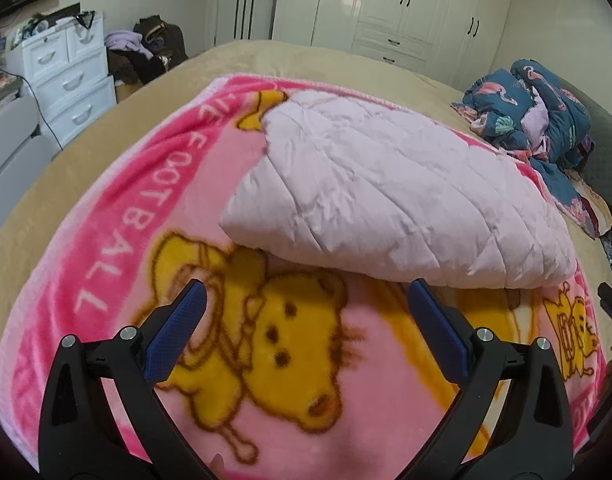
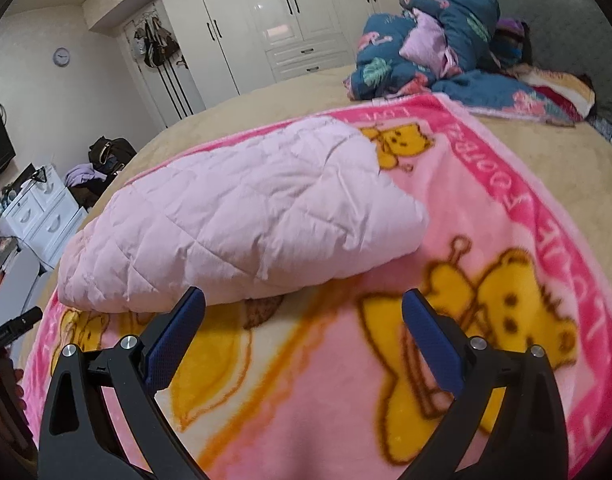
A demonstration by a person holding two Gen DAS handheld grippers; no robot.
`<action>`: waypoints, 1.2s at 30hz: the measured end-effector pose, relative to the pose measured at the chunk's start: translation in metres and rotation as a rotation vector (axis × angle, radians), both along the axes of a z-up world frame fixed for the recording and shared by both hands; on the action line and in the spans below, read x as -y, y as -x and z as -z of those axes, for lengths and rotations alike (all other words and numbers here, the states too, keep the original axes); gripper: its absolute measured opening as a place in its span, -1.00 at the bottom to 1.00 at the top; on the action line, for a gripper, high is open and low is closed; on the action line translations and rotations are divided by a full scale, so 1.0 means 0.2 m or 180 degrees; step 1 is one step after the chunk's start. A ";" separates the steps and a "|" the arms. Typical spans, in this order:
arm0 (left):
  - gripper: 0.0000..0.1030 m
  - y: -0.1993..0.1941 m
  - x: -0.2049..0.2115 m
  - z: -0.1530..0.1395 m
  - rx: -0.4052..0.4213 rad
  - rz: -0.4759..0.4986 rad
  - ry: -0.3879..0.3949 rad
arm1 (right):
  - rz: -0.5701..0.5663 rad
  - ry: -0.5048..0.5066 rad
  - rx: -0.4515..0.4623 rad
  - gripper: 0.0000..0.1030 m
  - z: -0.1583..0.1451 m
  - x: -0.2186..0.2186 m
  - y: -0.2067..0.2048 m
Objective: Fold large clothes
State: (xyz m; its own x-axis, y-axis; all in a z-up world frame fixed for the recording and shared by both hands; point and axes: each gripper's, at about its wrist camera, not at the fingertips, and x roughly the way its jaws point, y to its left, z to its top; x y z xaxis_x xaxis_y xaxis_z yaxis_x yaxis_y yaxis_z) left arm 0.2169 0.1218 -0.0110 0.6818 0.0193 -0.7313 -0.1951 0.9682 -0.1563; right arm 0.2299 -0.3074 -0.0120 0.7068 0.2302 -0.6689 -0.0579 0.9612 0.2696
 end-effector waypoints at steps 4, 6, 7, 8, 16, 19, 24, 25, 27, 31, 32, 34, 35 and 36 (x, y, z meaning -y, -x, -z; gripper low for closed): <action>0.82 -0.04 0.01 0.06 -0.0063 0.0016 0.0157 | 0.0071 -0.0064 -0.0117 0.91 0.08 0.00 -0.04; 0.83 -0.08 0.02 0.08 -0.0093 0.0040 0.0243 | 0.0128 -0.0158 -0.0195 0.91 0.12 0.01 -0.08; 0.82 -0.09 0.02 0.09 -0.0099 0.0046 0.0256 | 0.0164 -0.0210 -0.0247 0.91 0.14 0.02 -0.10; 0.82 -0.11 0.03 0.10 -0.0105 0.0055 0.0269 | 0.0192 -0.0263 -0.0283 0.91 0.16 0.03 -0.12; 0.82 -0.31 0.01 0.17 -0.0129 -0.0079 0.0602 | 0.0562 -0.1008 -0.0589 0.91 0.32 0.12 -0.28; 0.82 -0.36 -0.01 0.18 -0.0140 -0.0149 0.0702 | 0.0658 -0.1181 -0.0631 0.91 0.36 0.14 -0.36; 0.83 -0.43 -0.07 0.24 -0.0175 -0.0328 0.0905 | 0.0763 -0.1413 -0.0649 0.91 0.39 0.16 -0.45; 0.83 -0.45 -0.09 0.25 -0.0164 -0.0376 0.0970 | 0.0787 -0.1441 -0.0640 0.91 0.39 0.16 -0.47; 0.83 -0.46 -0.13 0.27 -0.0136 -0.0473 0.1107 | 0.0808 -0.1456 -0.0606 0.91 0.40 0.17 -0.50; 0.83 -0.50 -0.17 0.31 -0.0139 -0.0611 0.1315 | 0.0819 -0.1493 -0.0602 0.92 0.41 0.18 -0.57; 0.84 -0.51 -0.18 0.32 -0.0143 -0.0643 0.1366 | 0.0835 -0.1522 -0.0616 0.92 0.42 0.18 -0.59; 0.84 -0.54 -0.21 0.34 -0.0133 -0.0733 0.1488 | 0.0849 -0.1565 -0.0638 0.92 0.43 0.18 -0.61; 0.84 -0.55 -0.22 0.35 -0.0130 -0.0788 0.1554 | 0.0854 -0.1587 -0.0652 0.92 0.43 0.18 -0.63; 0.84 -0.55 -0.22 0.36 -0.0131 -0.0827 0.1590 | 0.0856 -0.1594 -0.0664 0.92 0.44 0.18 -0.64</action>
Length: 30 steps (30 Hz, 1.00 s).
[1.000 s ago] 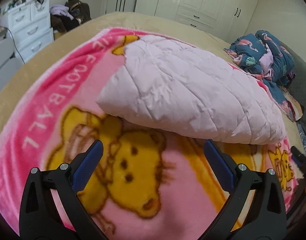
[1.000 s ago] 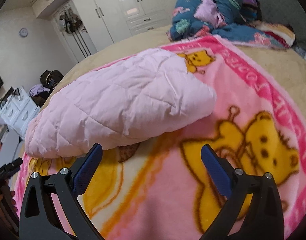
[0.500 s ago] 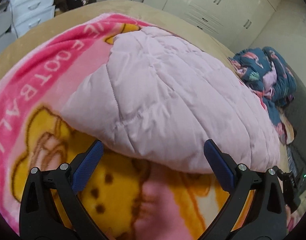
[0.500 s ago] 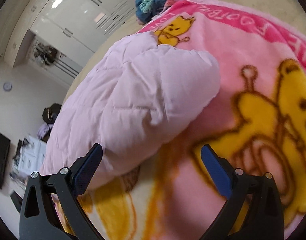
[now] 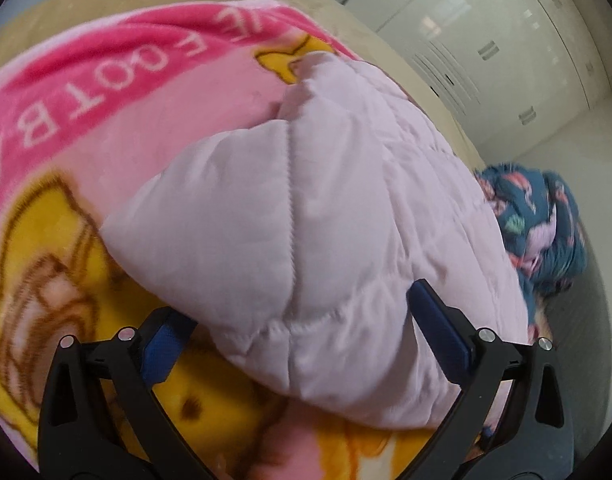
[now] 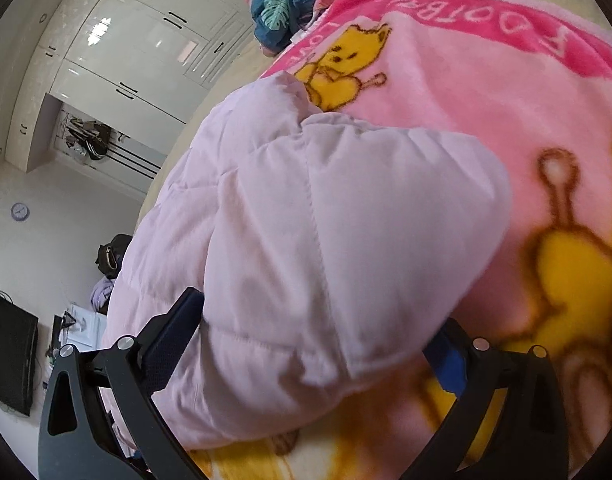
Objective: Fold large clothes
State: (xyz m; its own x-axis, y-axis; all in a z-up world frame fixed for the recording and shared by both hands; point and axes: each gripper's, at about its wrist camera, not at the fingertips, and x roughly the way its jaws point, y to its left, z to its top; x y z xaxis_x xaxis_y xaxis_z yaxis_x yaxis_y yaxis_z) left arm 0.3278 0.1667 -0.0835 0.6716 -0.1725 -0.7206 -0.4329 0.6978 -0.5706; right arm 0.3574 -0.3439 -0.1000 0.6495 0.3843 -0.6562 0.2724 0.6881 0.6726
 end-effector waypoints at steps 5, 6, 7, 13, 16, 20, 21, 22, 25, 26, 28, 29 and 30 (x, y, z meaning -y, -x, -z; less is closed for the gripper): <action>0.84 -0.05 -0.04 0.07 0.0009 -0.0266 0.0199 | -0.0012 -0.0010 -0.0003 0.92 0.02 0.00 -0.05; 0.84 -0.06 -0.04 0.09 0.0041 -0.0305 0.0218 | -0.0012 0.0001 0.0004 0.92 0.03 -0.01 -0.05; 0.84 -0.07 -0.04 0.10 0.0067 -0.0325 0.0236 | -0.0014 0.0019 0.0013 0.92 0.03 -0.01 -0.06; 0.84 -0.11 -0.04 0.12 0.0186 -0.0371 0.0204 | -0.0029 0.0109 0.0085 0.92 0.05 -0.02 -0.09; 0.84 -0.13 -0.05 0.13 0.0217 -0.0359 0.0223 | -0.0060 0.0121 0.0143 0.89 0.05 -0.03 -0.10; 0.78 -0.13 -0.04 0.12 0.0239 -0.0327 0.0163 | -0.0163 0.0220 0.0235 0.60 0.02 -0.04 -0.11; 0.69 -0.14 -0.03 0.11 0.0257 -0.0303 0.0117 | -0.0191 0.0239 0.0255 0.56 0.01 -0.04 -0.11; 0.63 -0.14 -0.02 0.08 0.0302 -0.0258 0.0036 | -0.0229 0.0278 0.0291 0.44 0.00 -0.05 -0.10; 0.26 -0.15 0.01 0.01 0.0421 -0.0128 -0.0172 | -0.0354 0.0506 0.0399 0.13 -0.05 -0.08 -0.10; 0.14 -0.15 0.02 -0.01 0.0448 -0.0083 -0.0234 | -0.0423 0.0630 0.0452 0.01 -0.09 -0.11 -0.10; -0.03 -0.16 0.04 -0.06 0.0488 0.0026 -0.0351 | -0.0530 0.0838 0.0507 -0.11 -0.13 -0.14 -0.10; -0.12 -0.16 0.04 -0.08 0.0502 0.0074 -0.0399 | -0.0597 0.0975 0.0529 -0.17 -0.16 -0.17 -0.10; -0.18 -0.17 0.05 -0.09 0.0506 0.0112 -0.0446 | -0.0650 0.1089 0.0545 -0.19 -0.18 -0.20 -0.10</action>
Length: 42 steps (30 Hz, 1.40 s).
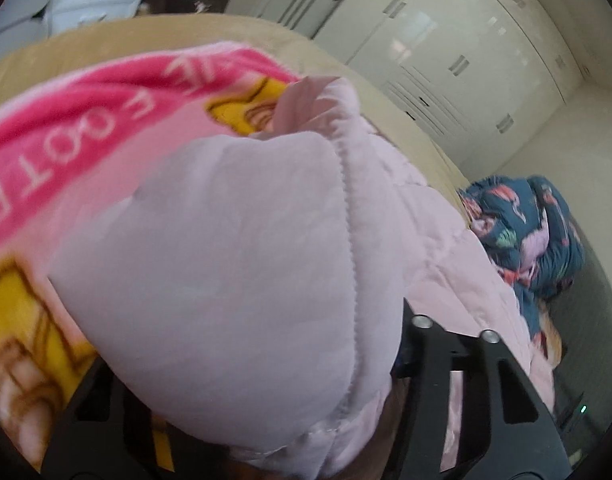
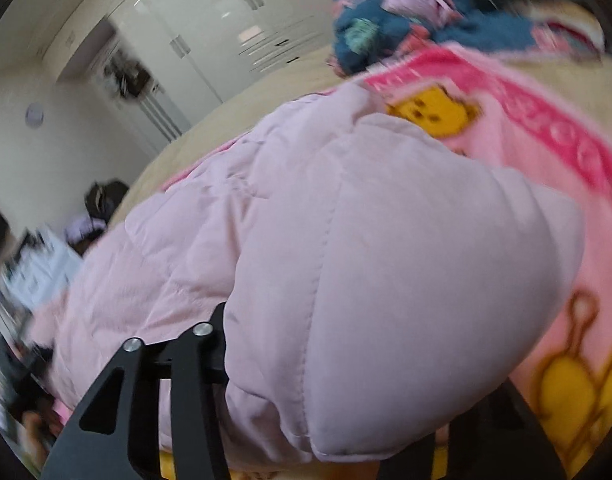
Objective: Fold large clothes
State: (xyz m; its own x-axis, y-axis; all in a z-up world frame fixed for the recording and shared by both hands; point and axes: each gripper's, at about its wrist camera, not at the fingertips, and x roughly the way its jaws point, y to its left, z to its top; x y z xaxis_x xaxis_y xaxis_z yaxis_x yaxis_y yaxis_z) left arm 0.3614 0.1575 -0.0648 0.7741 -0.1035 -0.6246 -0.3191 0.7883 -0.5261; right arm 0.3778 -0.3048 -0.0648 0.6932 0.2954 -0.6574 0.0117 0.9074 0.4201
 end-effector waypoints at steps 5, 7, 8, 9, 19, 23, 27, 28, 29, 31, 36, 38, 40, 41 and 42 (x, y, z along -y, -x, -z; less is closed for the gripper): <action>-0.32 0.00 0.04 -0.10 0.0009 0.0213 -0.0326 | -0.0218 0.0467 0.0159 -0.32 -0.08 -0.10 0.02; -0.34 0.01 0.03 -0.12 0.0026 0.0255 -0.0378 | -0.0291 0.0609 0.0249 -0.35 -0.12 -0.13 0.05; -0.36 0.02 0.03 -0.13 0.0037 0.0268 -0.0379 | -0.0319 0.0661 0.0288 -0.37 -0.13 -0.14 0.06; -0.37 0.04 0.02 -0.14 0.0043 0.0280 -0.0393 | -0.0358 0.0737 0.0347 -0.37 -0.16 -0.16 0.08; -0.40 0.26 0.05 -0.33 0.0258 0.0429 -0.0666 | -0.0693 0.1099 0.0760 -0.42 -0.42 -0.30 0.34; -0.40 0.42 0.06 -0.39 0.0308 0.0497 -0.0698 | -0.0787 0.1087 0.0843 -0.42 -0.48 -0.29 0.51; -0.40 0.60 0.05 -0.41 0.0323 0.0528 -0.0665 | -0.0850 0.1100 0.0889 -0.42 -0.51 -0.28 0.68; -0.40 0.64 0.05 -0.41 0.0324 0.0530 -0.0664 | -0.0856 0.1095 0.0894 -0.42 -0.51 -0.27 0.72; -0.40 0.68 0.05 -0.41 0.0319 0.0537 -0.0676 | -0.0859 0.1103 0.0898 -0.42 -0.51 -0.27 0.77; -0.40 0.76 0.06 -0.41 0.0313 0.0550 -0.0690 | -0.0852 0.1088 0.0898 -0.42 -0.52 -0.27 0.87; -0.40 0.92 0.08 -0.41 0.0301 0.0581 -0.0741 | -0.0825 0.1034 0.0863 -0.42 -0.50 -0.24 1.06; -0.40 0.98 0.08 -0.40 0.0300 0.0589 -0.0757 | -0.0810 0.1020 0.0833 -0.42 -0.47 -0.22 1.11; -0.40 1.03 0.09 -0.38 0.0279 0.0600 -0.0828 | -0.0779 0.1007 0.0789 -0.41 -0.44 -0.21 1.16; -0.39 1.05 0.09 -0.36 0.0260 0.0607 -0.0854 | -0.0756 0.1002 0.0750 -0.41 -0.41 -0.20 1.17; -0.39 1.07 0.09 -0.34 0.0237 0.0606 -0.0885 | -0.0728 0.0967 0.0711 -0.41 -0.38 -0.19 1.19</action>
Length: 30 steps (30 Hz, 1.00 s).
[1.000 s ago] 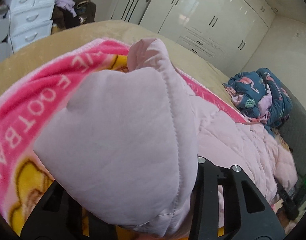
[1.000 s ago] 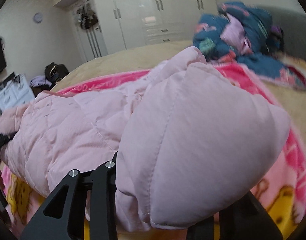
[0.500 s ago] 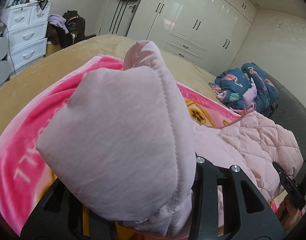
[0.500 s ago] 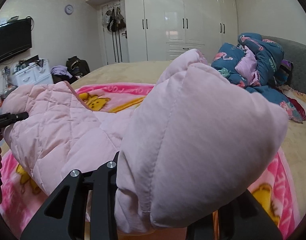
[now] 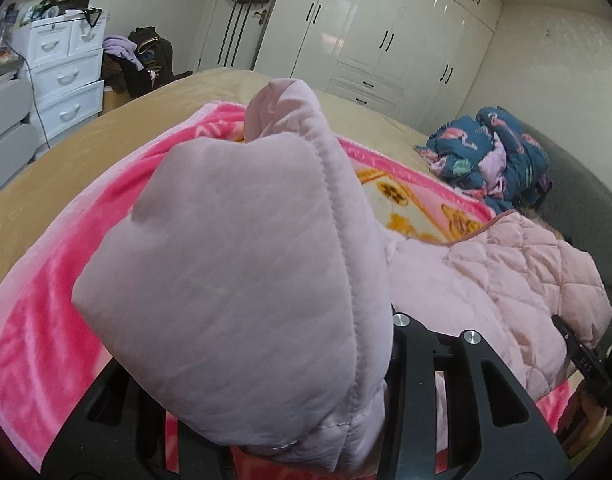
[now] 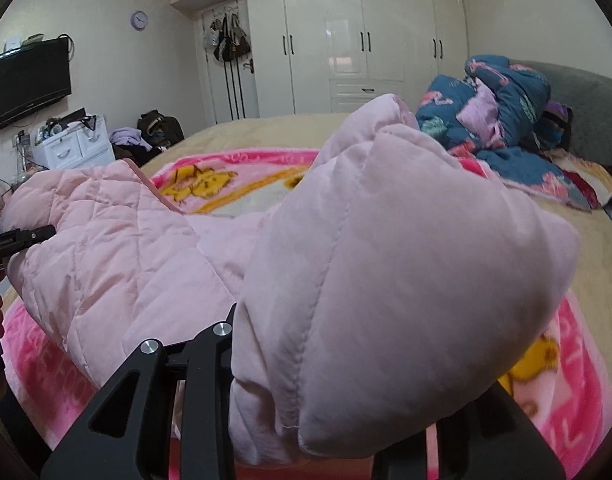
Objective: Fold large clothes
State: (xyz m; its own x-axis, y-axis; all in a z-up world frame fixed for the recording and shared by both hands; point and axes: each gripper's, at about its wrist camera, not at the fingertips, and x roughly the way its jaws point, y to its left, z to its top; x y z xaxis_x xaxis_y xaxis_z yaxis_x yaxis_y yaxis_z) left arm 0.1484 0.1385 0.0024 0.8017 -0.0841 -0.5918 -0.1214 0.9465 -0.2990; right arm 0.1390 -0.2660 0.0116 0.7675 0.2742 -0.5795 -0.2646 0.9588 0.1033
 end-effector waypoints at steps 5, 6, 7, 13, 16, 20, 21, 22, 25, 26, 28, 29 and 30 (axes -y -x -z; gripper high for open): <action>-0.36 0.03 -0.03 0.11 -0.0153 -0.0059 -0.0014 | 0.0228 -0.0223 -0.0275 -0.37 0.13 0.08 0.00; -0.35 0.03 -0.03 0.13 -0.0185 -0.0067 -0.0030 | 0.0252 -0.0247 -0.0312 -0.37 0.15 0.08 0.00; -0.34 0.04 -0.04 0.15 -0.0211 -0.0075 -0.0031 | 0.0278 -0.0271 -0.0359 -0.36 0.17 0.08 -0.01; -0.22 0.05 -0.05 0.22 -0.0316 -0.0142 0.0013 | 0.0447 -0.0657 -0.0667 -0.25 0.27 0.16 -0.06; -0.10 0.03 -0.06 0.26 -0.0396 -0.0183 0.0034 | 0.0509 -0.0664 -0.0752 -0.20 0.28 0.15 -0.09; -0.06 0.03 -0.07 0.28 -0.0431 -0.0228 0.0063 | 0.0537 -0.0610 -0.0760 -0.09 0.28 0.13 -0.09; -0.05 0.03 -0.06 0.28 -0.0439 -0.0223 0.0056 | 0.0558 -0.0667 -0.0790 -0.05 0.29 0.14 -0.09; -0.04 0.03 -0.07 0.28 -0.0453 -0.0223 0.0073 | 0.0592 -0.0733 -0.0850 0.03 0.31 0.16 -0.08; 0.06 0.04 -0.08 0.29 -0.0490 -0.0232 0.0112 | 0.0670 -0.0990 -0.1046 0.35 0.34 0.24 -0.07; 0.11 0.05 -0.08 0.29 -0.0510 -0.0232 0.0121 | 0.0690 -0.1027 -0.1090 0.48 0.34 0.26 -0.06; 0.21 0.06 -0.09 0.29 -0.0553 -0.0226 0.0151 | 0.0655 -0.1018 -0.1110 0.59 0.33 0.28 -0.03; 0.33 0.06 -0.10 0.29 -0.0585 -0.0227 0.0154 | 0.0646 -0.0995 -0.1122 0.65 0.32 0.29 -0.01; 0.52 0.07 -0.11 0.29 -0.0614 -0.0241 0.0153 | 0.0644 -0.0984 -0.1129 0.69 0.31 0.30 0.01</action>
State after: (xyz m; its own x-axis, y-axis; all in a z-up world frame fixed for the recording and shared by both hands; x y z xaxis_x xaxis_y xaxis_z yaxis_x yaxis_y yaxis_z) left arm 0.1336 0.1607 -0.0546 0.6790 -0.0598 -0.7317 -0.2509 0.9178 -0.3078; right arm 0.1366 -0.3267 -0.0509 0.5938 0.3402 -0.7291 0.0259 0.8977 0.4399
